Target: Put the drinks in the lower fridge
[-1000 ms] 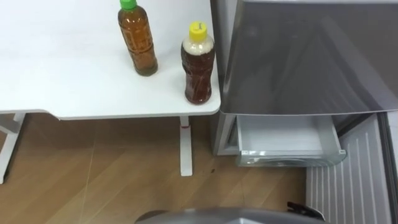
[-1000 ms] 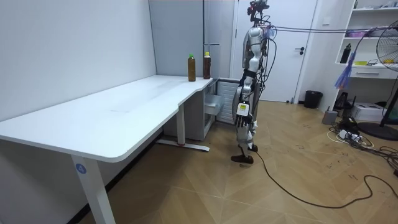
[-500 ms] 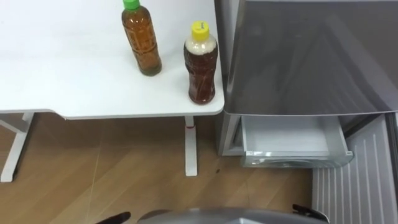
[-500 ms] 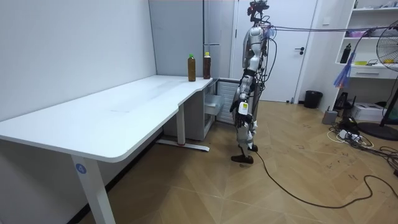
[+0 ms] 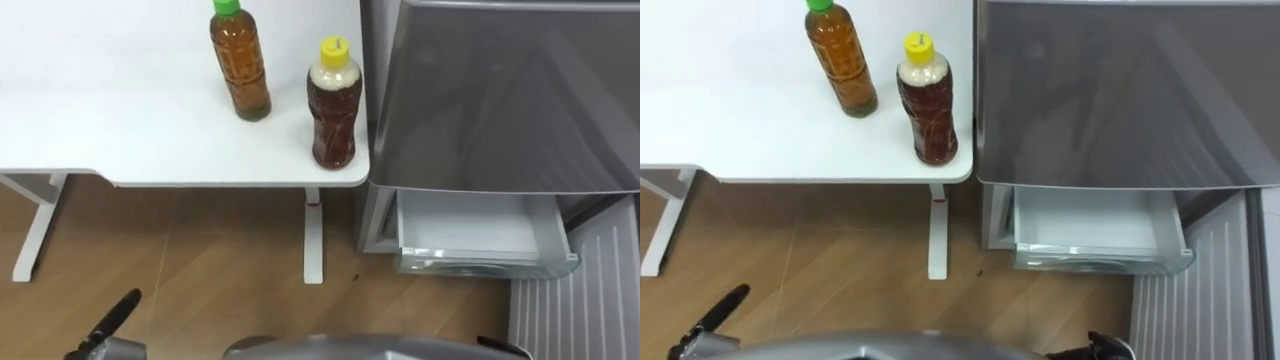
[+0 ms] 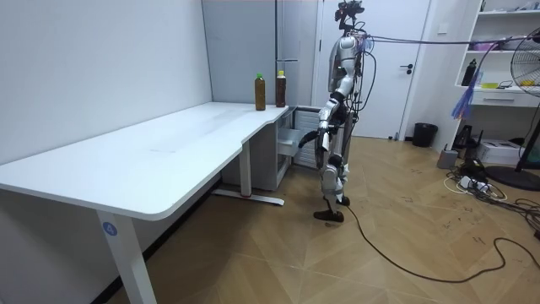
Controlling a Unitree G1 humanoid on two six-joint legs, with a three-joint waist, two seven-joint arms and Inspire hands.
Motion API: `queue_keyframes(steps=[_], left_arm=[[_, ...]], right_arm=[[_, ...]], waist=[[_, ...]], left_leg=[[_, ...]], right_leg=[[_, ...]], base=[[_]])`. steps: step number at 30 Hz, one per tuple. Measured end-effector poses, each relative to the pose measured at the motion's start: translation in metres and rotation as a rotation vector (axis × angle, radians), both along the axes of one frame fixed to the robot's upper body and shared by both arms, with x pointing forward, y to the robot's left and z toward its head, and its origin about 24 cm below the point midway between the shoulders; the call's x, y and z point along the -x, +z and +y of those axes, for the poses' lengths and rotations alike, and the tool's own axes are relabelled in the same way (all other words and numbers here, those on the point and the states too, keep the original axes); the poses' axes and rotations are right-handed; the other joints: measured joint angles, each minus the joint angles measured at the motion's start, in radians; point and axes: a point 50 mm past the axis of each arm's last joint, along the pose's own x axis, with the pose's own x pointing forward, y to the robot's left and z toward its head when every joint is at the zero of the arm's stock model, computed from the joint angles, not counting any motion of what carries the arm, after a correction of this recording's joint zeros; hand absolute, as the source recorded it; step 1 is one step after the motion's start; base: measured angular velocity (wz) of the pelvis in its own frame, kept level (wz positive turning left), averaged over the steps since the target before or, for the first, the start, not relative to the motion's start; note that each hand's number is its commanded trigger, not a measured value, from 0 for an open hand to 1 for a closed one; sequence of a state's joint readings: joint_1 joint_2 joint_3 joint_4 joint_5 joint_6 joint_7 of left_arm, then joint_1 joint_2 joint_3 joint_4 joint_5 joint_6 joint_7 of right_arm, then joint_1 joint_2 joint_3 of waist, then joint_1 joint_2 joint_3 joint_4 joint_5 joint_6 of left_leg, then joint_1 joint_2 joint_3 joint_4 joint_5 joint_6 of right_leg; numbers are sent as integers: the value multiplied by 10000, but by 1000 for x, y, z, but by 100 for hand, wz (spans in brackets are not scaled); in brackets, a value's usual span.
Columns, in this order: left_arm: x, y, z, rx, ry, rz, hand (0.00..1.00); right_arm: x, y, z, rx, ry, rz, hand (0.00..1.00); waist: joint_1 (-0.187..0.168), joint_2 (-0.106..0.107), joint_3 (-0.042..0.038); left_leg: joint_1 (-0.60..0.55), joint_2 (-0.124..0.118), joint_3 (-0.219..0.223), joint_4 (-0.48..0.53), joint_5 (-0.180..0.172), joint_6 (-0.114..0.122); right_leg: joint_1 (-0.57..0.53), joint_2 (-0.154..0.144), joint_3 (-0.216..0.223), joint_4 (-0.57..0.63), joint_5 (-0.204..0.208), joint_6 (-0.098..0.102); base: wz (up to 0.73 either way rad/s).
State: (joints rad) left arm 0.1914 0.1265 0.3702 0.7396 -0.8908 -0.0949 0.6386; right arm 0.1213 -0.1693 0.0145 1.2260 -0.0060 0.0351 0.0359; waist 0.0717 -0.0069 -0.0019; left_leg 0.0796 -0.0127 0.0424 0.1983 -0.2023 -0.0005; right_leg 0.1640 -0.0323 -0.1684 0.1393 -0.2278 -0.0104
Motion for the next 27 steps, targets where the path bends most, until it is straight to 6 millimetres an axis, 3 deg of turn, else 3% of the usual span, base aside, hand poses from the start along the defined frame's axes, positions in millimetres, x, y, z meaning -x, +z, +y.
queue_keyframes(steps=[4, 9, 18, 27], left_arm=[[-26, 27, 11, -1518, -92, -869, 0], [-62, 84, 21, -4029, -466, -2679, 0], [-88, 138, 15, -6539, -1803, -4203, 0], [-101, 175, 6, -7714, -2883, -5805, 0]], right_arm=[[-2, 1, 1, 36, 249, -144, 0], [-5, 2, 1, -18, 506, -417, 0], [-3, 3, 1, -106, 612, -607, 0], [-4, 3, -2, -199, 690, -612, 0]], waist=[[134, 4, 1], [132, 46, 10], [77, 49, 18], [-161, 87, 37]], left_leg=[[-24, -8, -15, 9, 1, 2], [-152, -33, -165, 70, 3, 5], [-133, -58, -210, 84, 4, 5], [-205, -61, -181, 148, 5, 7]], right_leg=[[-33, -7, 7, 113, 1, -1], [-66, -1, -60, 105, 0, 1], [0, -12, -151, 99, 0, 2], [-48, -14, -122, 89, -2, 4]], base=[[1], [8], [3], [0]])
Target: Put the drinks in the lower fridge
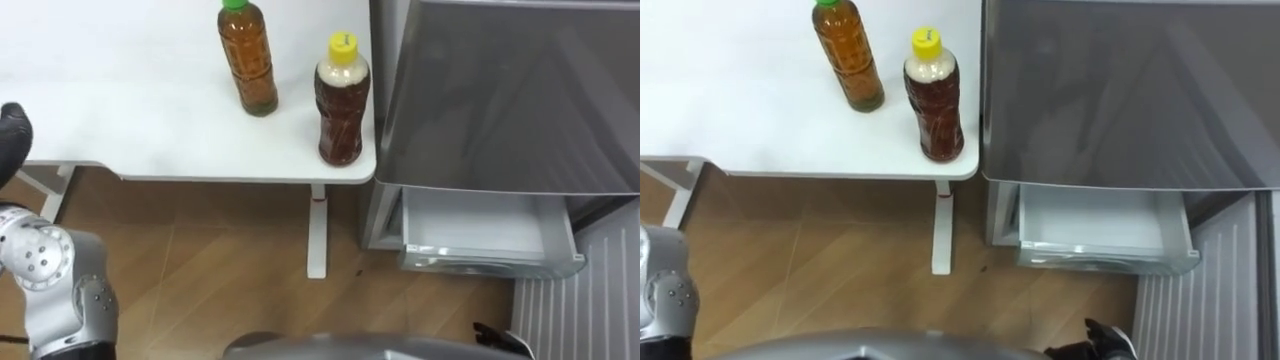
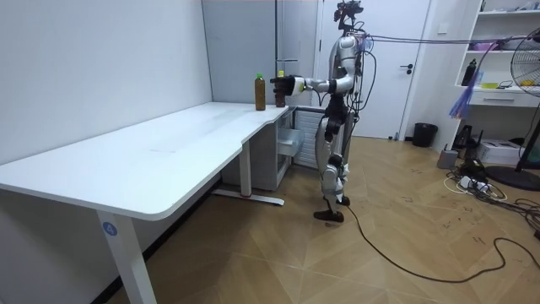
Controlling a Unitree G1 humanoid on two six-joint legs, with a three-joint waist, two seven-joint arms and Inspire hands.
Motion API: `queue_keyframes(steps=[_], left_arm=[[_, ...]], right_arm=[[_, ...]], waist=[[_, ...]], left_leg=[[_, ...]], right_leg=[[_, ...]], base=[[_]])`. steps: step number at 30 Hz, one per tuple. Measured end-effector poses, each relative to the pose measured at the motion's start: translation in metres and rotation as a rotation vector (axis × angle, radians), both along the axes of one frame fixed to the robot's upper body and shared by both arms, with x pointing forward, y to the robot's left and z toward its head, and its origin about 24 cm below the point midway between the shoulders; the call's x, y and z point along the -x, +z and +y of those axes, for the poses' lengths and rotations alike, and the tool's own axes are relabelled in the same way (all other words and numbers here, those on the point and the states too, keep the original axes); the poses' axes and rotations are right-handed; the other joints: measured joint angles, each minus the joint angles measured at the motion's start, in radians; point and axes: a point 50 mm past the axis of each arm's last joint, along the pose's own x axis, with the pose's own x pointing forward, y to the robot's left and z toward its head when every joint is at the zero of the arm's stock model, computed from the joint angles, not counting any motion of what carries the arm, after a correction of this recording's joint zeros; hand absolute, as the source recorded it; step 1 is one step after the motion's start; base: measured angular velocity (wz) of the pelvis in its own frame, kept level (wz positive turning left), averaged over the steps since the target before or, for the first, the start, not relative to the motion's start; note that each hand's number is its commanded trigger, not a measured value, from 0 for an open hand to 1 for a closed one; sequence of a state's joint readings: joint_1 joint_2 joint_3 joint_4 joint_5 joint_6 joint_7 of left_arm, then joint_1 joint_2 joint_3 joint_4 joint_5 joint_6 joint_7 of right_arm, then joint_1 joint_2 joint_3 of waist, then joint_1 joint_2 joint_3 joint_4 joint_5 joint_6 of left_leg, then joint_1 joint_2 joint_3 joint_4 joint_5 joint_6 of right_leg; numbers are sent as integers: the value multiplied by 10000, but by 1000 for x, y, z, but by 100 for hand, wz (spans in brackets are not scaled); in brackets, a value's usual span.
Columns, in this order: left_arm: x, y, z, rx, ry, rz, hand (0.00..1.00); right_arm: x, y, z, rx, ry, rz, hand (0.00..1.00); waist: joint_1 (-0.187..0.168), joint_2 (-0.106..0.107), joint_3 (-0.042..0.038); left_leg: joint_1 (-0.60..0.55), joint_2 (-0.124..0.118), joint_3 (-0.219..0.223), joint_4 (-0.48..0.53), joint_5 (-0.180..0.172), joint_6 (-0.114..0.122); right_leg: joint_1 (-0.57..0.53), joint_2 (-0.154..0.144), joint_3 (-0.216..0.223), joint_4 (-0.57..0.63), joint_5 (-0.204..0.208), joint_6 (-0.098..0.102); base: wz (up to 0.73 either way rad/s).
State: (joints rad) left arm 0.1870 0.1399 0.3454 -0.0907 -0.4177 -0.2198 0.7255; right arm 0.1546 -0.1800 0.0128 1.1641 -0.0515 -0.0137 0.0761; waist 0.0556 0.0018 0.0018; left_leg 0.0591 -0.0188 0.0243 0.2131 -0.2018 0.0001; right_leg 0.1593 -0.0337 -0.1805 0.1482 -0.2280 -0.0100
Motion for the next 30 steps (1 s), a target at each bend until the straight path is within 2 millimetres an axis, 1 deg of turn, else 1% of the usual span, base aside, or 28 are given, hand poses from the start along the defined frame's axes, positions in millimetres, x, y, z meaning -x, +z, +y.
queue_keyframes(steps=[2, 5, 8, 11, 12, 15, 20, 22, 25, 30], left_arm=[[-3, 5, -3, -438, -397, -54, 0], [-9, 13, -8, -1311, -1033, -3, 0], [-17, 31, -19, -1745, -2043, -807, 0], [-25, 45, -29, -2137, -3047, -1467, 0], [-27, 49, -32, -2275, -3361, -1602, 0], [-30, 52, -40, -2462, -4116, -1786, 0], [-39, 53, -60, -2948, -5747, -1444, 0], [-41, 53, -66, -3003, -6224, -1390, 0], [-45, 53, -77, -3083, -7165, -1341, 0], [-58, 69, -96, -3786, -9131, -1914, 0]], right_arm=[[0, 1, -2, -109, 3, 23, 0], [-1, 1, -4, -288, -261, 35, 0], [1, 0, -4, -374, -414, 43, 0], [2, 0, -4, -391, -437, 51, 0], [0, 0, -4, -407, -500, 10, 0], [-1, 0, -4, -431, -696, 8, 0], [-1, 0, -5, -401, -705, 102, 0], [1, -1, -6, -400, -714, 215, 0], [-2, -1, -5, -415, -708, 224, 0], [-4, -1, -5, -643, -627, 228, 0]], waist=[[-67, 33, 4], [-260, 77, 17], [-334, 45, 20], [-374, 14, 58], [-473, 21, 72], [-546, 46, 94], [-611, 54, 90], [-706, 48, 90], [-822, 45, 86], [-856, -3, 74]], left_leg=[[-10, -2, -14, 13, 0, 0], [-39, -7, -94, 23, 1, 0], [6, -14, -122, 21, 2, 0], [81, -14, -107, 16, 2, 1], [103, -13, -103, 15, 2, 1], [98, -12, -77, 22, 2, 1], [38, -13, -46, 19, 3, 3], [34, -15, -38, 9, 3, 3], [-24, -8, -9, 4, 3, 3], [29, 10, 76, -65, 3, 3]], right_leg=[[1, -1, -1, 1, 0, 0], [4, 9, -3, -10, 0, -1], [65, 5, -52, -10, 1, -1], [116, 5, 27, -2, 1, -1], [133, 4, 39, -3, 1, -1], [125, 9, 110, -5, 1, -1], [47, 8, 157, 7, 0, 0], [42, 7, 160, 7, 0, 0], [-29, 10, 183, 4, 0, -1], [-29, 5, 185, 11, 1, -1]], base=[[2], [7], [3], [-2], [0], [0], [0], [0], [0], [-2]])
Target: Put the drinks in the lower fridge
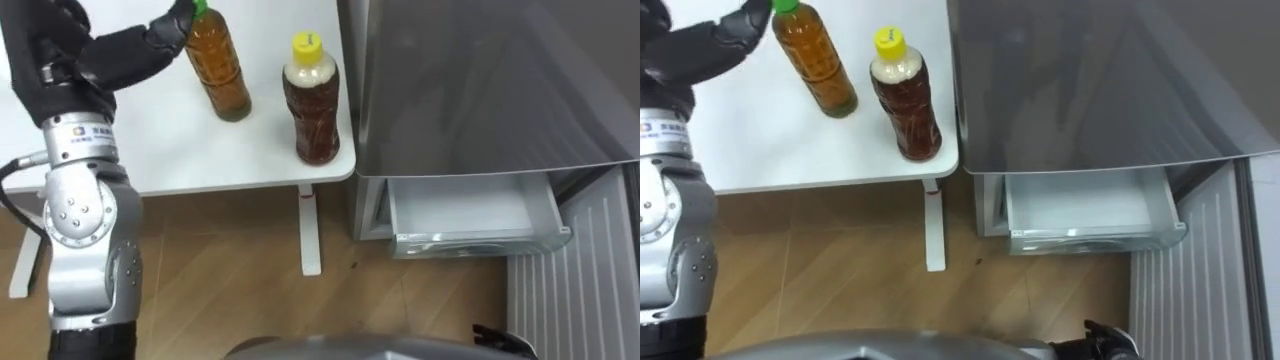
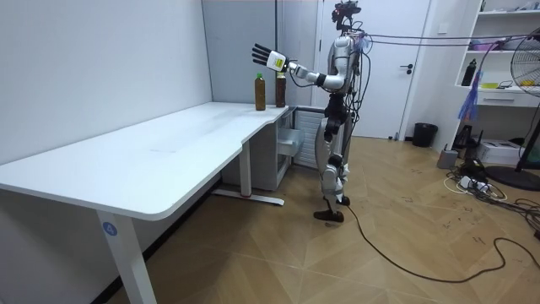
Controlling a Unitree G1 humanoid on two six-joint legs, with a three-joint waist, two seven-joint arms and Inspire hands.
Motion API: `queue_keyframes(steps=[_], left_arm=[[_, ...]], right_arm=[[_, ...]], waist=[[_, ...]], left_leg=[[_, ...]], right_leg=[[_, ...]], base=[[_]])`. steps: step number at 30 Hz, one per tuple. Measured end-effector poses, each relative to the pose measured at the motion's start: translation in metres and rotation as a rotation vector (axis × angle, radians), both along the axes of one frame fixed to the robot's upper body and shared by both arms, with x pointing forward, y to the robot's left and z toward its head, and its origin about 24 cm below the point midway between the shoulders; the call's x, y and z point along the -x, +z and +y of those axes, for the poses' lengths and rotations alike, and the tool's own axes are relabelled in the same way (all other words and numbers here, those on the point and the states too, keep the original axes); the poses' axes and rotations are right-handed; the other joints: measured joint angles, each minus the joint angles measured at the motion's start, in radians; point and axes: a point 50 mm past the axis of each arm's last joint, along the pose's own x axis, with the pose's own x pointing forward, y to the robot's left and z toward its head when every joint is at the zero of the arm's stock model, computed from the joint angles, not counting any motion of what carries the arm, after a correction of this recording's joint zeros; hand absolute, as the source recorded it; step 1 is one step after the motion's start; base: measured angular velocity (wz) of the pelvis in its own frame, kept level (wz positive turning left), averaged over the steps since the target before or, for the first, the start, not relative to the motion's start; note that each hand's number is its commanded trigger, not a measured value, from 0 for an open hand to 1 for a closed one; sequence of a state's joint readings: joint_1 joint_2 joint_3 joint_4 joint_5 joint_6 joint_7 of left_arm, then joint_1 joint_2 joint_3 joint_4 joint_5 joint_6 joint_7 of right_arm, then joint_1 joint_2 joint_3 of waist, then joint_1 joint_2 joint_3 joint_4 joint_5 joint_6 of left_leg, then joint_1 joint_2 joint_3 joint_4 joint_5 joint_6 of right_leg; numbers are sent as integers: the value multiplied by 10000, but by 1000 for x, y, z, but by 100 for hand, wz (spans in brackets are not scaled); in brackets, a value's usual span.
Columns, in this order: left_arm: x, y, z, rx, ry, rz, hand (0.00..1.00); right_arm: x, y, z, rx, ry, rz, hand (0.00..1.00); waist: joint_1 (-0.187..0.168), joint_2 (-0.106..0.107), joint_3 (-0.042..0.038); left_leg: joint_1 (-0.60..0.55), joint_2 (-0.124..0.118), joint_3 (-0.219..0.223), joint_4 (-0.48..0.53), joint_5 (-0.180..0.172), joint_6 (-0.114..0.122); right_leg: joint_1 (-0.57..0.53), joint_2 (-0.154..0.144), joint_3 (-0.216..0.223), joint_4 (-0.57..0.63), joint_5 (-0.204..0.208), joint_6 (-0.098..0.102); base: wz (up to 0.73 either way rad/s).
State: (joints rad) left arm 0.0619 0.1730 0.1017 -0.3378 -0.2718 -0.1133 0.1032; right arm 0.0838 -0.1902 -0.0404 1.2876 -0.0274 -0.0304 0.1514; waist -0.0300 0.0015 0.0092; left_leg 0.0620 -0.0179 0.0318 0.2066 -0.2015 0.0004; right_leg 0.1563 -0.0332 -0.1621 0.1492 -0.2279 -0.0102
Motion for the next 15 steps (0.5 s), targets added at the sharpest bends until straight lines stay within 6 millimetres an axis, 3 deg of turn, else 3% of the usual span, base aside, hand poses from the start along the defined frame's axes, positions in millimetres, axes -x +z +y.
queue_keyframes(steps=[15], left_arm=[[-5, 0, -14, -733, -2168, 241, 0]], right_arm=[[-2, 0, 1, -19, 206, 77, 0]], waist=[[-158, -36, -31]], left_leg=[[125, 46, 164, -27, 0, 0]], right_leg=[[9, 26, 196, 52, 11, -16]], base=[[-3]])
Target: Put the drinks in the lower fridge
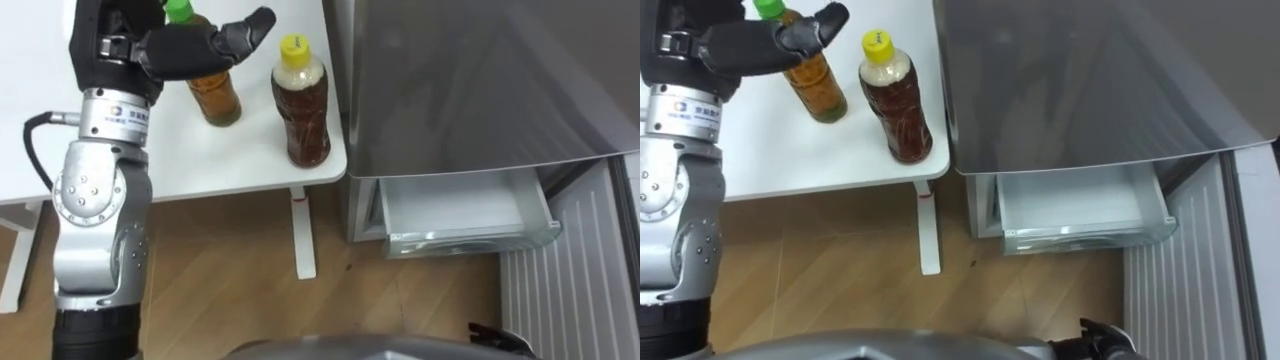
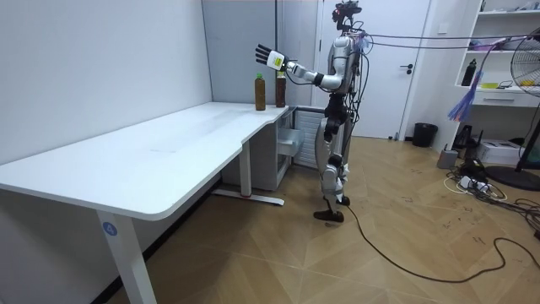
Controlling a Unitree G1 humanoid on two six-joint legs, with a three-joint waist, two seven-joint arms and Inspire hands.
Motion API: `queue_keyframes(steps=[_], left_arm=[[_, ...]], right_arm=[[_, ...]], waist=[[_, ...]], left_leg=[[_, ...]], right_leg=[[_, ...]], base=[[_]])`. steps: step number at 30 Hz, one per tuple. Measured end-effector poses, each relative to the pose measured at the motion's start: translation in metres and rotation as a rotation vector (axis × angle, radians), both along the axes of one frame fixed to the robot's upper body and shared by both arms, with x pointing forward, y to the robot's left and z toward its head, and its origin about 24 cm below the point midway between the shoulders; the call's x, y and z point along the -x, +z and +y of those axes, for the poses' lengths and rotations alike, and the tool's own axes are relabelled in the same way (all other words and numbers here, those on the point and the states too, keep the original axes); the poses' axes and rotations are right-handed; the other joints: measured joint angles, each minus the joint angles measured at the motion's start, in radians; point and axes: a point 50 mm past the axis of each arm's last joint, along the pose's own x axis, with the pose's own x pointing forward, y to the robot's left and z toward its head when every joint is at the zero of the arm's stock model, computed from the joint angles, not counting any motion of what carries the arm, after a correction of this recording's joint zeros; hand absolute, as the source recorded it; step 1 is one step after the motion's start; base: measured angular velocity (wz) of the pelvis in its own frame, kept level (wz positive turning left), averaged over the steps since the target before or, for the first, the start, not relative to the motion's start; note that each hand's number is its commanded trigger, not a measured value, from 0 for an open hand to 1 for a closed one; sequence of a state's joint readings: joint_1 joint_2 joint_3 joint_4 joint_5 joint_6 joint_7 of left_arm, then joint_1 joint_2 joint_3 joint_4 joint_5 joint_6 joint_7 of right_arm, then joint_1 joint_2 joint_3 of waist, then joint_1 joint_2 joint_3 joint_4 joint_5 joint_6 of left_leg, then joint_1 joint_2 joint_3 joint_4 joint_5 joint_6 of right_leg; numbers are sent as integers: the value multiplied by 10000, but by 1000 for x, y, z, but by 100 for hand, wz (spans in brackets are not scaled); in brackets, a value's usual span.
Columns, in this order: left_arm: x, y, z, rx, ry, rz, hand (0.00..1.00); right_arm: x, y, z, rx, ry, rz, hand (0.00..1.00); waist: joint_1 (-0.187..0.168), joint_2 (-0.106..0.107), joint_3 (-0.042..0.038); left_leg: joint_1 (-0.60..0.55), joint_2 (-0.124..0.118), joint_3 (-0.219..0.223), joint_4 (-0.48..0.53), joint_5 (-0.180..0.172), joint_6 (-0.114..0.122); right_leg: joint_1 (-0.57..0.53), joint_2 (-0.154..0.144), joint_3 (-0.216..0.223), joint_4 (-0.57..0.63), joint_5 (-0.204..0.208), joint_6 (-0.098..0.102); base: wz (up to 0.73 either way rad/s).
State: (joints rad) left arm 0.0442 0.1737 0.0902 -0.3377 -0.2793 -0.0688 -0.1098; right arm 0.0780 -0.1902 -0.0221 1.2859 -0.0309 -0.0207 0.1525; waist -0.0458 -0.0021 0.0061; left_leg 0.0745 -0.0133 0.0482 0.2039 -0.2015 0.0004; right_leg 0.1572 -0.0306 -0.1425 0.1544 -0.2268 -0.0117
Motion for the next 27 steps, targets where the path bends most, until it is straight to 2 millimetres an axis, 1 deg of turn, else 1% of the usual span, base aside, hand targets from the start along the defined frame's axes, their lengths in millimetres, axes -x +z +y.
queue_keyframes(steps=[2, 9, 12, 19, 22, 23, 27], left_arm=[[0, -1, -3, -61, -222, 98, 0], [-1, -5, -8, -182, -799, 401, 0], [-1, -5, -9, -185, -952, 423, 0], [-1, -5, -10, -166, -962, 426, 0], [-1, -5, -9, 59, -1027, 414, 0], [-1, -5, -9, 184, -1064, 407, 0], [-1, -5, -9, 254, -1077, 414, 0]], right_arm=[[0, 0, 0, 18, 72, 9, 0], [0, 0, -1, 146, 154, 23, 0], [0, 0, -1, 170, 145, 19, 0], [1, 0, -1, 363, 71, 34, 0], [1, 0, -2, 396, 54, 61, 0], [1, 0, -2, 412, 45, 82, 0], [2, 0, -2, 423, 13, 176, 0]], waist=[[3, 4, -10], [-2, 94, -99], [-3, 123, -117], [-5, 135, -105], [-2, 125, -79], [-1, 100, -57], [-4, 76, -35]], left_leg=[[-5, -2, 0, 7, 0, 0], [-3, 1, 3, 8, 0, 0], [3, 7, 2, 7, 0, 0], [42, 10, 1, 4, 0, 0], [55, 13, 4, 10, 0, 0], [59, 15, 15, 12, 0, 1], [66, 9, 26, 31, 6, 10]], right_leg=[[0, 0, 4, -8, 0, 0], [0, 7, 13, -15, 0, 0], [3, 13, 1, -7, 3, -5], [22, 12, 2, 40, 10, -11], [7, 8, 37, 101, 8, -9], [0, 5, 50, 115, 6, -5], [4, 0, 58, 110, 1, 2]], base=[[0], [0], [0], [0], [0], [0], [0]])
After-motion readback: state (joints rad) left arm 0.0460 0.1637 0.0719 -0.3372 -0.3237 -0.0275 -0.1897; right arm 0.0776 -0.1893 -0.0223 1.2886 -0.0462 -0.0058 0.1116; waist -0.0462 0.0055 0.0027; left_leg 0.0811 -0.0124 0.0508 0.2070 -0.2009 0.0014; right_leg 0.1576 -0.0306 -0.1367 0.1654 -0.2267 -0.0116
